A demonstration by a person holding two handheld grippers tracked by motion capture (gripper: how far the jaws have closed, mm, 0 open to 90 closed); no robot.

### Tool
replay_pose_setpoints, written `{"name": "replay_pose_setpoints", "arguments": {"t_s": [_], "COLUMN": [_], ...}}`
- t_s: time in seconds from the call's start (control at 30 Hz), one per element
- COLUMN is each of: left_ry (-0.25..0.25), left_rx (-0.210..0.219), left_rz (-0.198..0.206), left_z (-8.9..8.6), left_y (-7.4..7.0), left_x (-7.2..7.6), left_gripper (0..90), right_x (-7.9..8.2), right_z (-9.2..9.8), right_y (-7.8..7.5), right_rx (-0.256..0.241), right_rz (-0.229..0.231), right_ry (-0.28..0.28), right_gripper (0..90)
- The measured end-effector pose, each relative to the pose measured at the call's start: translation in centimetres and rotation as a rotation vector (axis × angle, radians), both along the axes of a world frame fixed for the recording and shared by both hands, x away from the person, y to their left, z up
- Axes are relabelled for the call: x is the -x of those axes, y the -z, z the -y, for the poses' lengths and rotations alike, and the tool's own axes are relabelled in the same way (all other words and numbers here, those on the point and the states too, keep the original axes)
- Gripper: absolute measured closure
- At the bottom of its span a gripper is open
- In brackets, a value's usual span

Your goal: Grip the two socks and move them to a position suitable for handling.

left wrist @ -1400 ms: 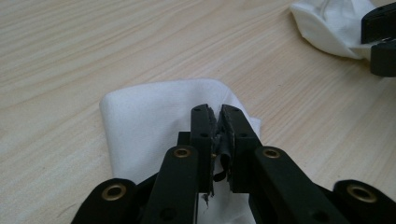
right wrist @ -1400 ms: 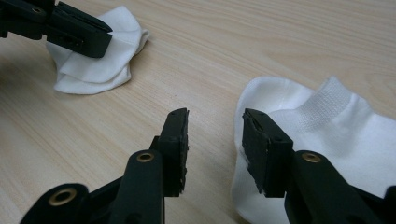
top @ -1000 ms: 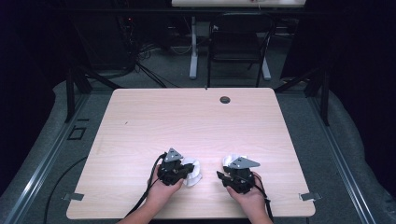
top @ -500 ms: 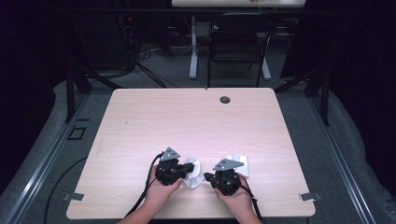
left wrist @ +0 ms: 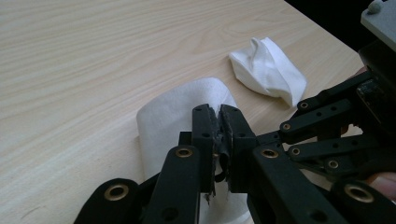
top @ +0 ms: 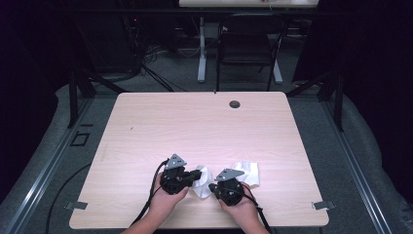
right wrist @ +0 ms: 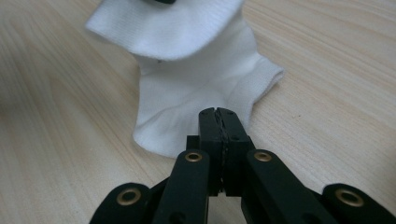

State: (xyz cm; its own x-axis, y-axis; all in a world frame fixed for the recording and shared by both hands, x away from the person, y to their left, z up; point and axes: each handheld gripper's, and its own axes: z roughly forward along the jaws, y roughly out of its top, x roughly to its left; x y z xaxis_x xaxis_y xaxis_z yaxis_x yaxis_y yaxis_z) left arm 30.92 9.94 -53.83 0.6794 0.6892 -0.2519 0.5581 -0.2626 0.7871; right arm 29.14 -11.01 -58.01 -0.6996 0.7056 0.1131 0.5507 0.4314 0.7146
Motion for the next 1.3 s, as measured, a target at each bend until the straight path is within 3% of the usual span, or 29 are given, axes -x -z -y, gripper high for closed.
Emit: {"name": "replay_pose_setpoints", "arguments": {"t_s": [0.23, 0.33, 0.47, 0.7, 0.83, 1.0, 1.1, 1.2, 1.3], "left_ry": [-0.031, -0.06, -0.083, -0.099, -0.129, -0.131, -0.094, -0.07, -0.068], "left_rx": [-0.047, -0.041, -0.066, -0.102, -0.084, -0.06, -0.05, -0.078, -0.131], "left_rz": [0.026, 0.01, -0.008, -0.022, -0.01, 0.027, 0.037, 0.04, 0.044], "left_z": [-1.9, -3.0, -4.5, -5.6, -6.2, -6.1, -5.4, -4.6, -4.4], "left_y": [0.0, 0.3, 1.1, 2.2, 2.1, 1.0, 0.6, 1.0, 1.7], "left_x": [-0.2, -0.4, -0.4, -0.3, -0.4, -0.2, -0.1, 0.0, 0.0], "left_gripper": [84.5, 84.2, 84.0, 81.0, 76.1, 74.8, 74.7, 74.2, 73.2], "right_x": [0.0, 0.1, 0.1, 0.0, 0.0, -0.1, -0.1, -0.1, -0.1], "right_z": [0.3, 0.5, 0.6, 0.9, 1.0, 1.0, 1.0, 1.1, 1.1], "right_y": [0.0, -0.1, -0.1, -0.1, -0.1, -0.1, -0.2, -0.1, -0.1], "right_rx": [0.004, 0.006, 0.011, 0.018, 0.021, 0.023, 0.028, 0.024, 0.027], "right_rz": [-0.01, -0.009, -0.005, -0.004, -0.001, 0.0, 0.0, 0.002, 0.003], "right_ry": [0.0, 0.001, 0.007, 0.012, 0.013, 0.011, 0.011, 0.016, 0.016], "right_gripper": [90.0, 90.0, 90.0, 90.0, 90.0, 90.0, 90.0, 89.9, 89.9]}}
